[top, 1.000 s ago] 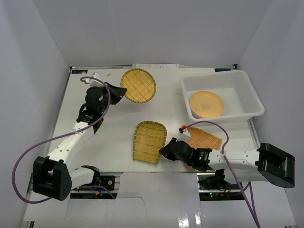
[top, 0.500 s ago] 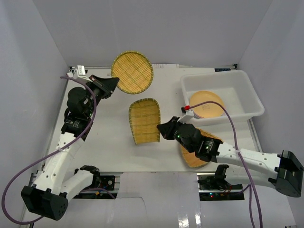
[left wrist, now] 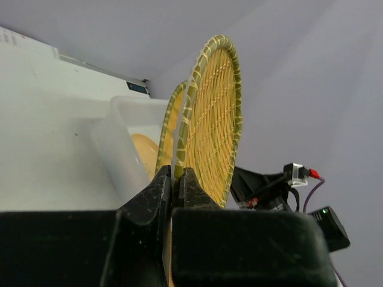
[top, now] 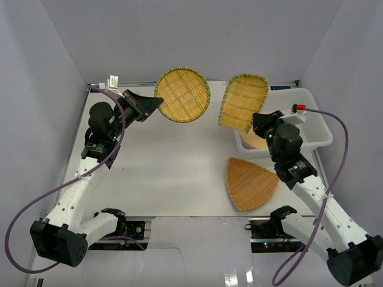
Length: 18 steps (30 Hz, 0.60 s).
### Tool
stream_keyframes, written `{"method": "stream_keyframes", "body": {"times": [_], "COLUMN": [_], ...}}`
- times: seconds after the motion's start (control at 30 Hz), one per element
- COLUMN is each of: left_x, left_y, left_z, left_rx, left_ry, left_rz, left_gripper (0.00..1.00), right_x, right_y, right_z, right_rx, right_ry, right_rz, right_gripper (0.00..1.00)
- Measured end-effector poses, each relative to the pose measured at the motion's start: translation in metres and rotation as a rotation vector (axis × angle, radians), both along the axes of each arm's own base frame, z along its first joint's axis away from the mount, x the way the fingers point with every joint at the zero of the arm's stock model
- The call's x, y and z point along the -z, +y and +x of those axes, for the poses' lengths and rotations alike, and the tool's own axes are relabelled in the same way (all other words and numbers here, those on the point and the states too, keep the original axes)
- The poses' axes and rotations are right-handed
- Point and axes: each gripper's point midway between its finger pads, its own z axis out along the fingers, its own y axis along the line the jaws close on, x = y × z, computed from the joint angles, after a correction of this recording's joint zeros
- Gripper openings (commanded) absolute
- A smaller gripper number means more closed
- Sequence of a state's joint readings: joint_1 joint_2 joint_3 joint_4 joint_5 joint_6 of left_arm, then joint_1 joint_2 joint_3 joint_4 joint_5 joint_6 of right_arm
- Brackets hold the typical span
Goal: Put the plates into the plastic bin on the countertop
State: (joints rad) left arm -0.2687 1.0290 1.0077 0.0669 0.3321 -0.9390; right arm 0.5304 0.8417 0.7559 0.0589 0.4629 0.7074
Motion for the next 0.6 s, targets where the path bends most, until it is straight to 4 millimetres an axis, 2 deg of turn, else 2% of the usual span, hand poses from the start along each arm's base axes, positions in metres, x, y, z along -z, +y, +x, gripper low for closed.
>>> {"method": "stream_keyframes", "body": {"times": [0.1,0.2,0.27,0.33,0.4,0.5,0.53,0.57,0.6], "left_x": [0.006,0.018,0.027,0.035,0.043,0.056,0.06,0.066,0.072], "left_y": [-0.015,-0.032,-0.048,-0.07,-0.094,-0.129,-0.14,-0.148,-0.155], "left_z": [0.005,0.012,0.017,0.019,0.02,0.026,0.029,0.032,0.037], "left_rx": [0.072,0.125,0.162,0.207,0.255,0.311,0.327,0.336,0.338], "left_ry": [0.022,0.062,0.088,0.106,0.122,0.142,0.147,0.155,0.164], "left_rz": [-0.012,-0.006,0.007,0.024,0.043,0.075,0.085,0.094,0.105], "left_gripper": [0.0,0.0,0.0,0.0,0.0,0.0,0.0,0.0,0.0], "right_x": [0.002,0.017,0.037,0.067,0.103,0.153,0.163,0.162,0.161], "right_y": [-0.053,-0.102,-0.127,-0.146,-0.154,-0.148,-0.145,-0.143,-0.14], "right_z": [0.02,0.034,0.04,0.043,0.042,0.037,0.036,0.039,0.04], "right_rx": [0.125,0.236,0.278,0.305,0.308,0.261,0.25,0.235,0.216], "right_ry": [0.012,0.054,0.099,0.168,0.256,0.398,0.428,0.419,0.416], "right_rz": [0.013,0.033,0.057,0.086,0.108,0.154,0.174,0.186,0.194], "right_gripper": [0.08,0.08,0.08,0.08,0.08,0.08,0.08,0.13,0.39]}}
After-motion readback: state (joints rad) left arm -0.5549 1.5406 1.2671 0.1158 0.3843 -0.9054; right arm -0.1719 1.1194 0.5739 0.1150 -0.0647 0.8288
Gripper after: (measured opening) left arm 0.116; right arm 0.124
